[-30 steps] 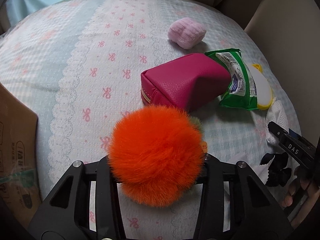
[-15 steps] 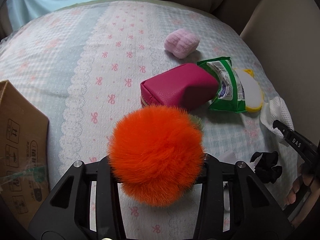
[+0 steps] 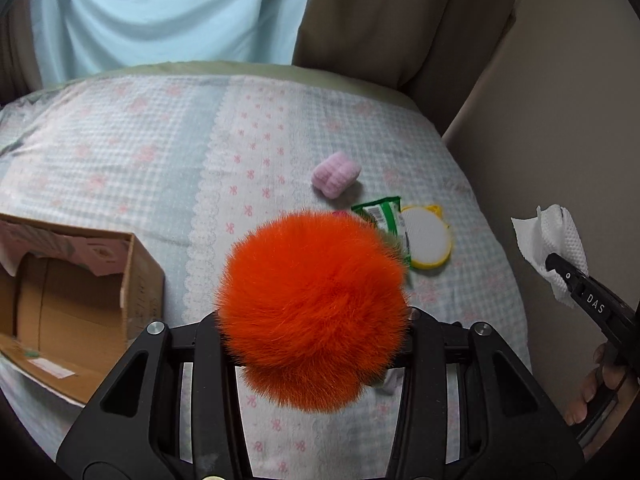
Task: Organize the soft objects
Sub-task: 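Carry the pompom and cloth into the box and open both tools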
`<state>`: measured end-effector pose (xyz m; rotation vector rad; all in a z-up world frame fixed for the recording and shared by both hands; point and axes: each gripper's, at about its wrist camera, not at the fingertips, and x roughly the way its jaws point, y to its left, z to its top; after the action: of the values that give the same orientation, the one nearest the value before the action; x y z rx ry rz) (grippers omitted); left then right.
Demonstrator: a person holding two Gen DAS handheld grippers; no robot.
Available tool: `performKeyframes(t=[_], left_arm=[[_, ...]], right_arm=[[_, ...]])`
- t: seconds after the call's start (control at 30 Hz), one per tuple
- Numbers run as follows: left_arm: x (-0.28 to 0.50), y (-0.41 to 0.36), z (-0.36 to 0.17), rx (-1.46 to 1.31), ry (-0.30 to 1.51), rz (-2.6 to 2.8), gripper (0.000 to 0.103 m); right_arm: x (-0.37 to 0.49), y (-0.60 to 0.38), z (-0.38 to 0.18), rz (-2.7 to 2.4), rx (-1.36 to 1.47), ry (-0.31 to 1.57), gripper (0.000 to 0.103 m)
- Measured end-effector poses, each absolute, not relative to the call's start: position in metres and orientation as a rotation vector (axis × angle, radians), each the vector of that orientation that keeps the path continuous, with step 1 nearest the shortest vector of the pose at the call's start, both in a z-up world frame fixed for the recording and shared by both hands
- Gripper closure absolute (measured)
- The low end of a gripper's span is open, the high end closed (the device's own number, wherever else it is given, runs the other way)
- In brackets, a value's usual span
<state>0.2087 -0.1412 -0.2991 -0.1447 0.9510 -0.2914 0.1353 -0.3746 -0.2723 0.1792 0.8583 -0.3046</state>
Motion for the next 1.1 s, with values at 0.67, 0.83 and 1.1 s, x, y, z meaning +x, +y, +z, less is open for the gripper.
performKeyframes(t=[0.67, 0.83, 1.1], left_arm=[[0.150, 0.040, -0.123, -0.162, 0.807, -0.235, 0.066], [0.159, 0.117, -0.127, -0.122, 0.827, -0.223, 0.066], [0.192, 0.204, -0.173, -0.039, 0.915, -0.200, 0.066]], right_arm=[[0.113, -0.179, -0.100, -0.128, 0.145, 0.773, 0.090], [0.124, -0.107, -0.111, -0.106, 0.172, 0.795, 0.090], [0.162, -0.007, -0.165, -0.026, 0.268, 0.915, 0.090]])
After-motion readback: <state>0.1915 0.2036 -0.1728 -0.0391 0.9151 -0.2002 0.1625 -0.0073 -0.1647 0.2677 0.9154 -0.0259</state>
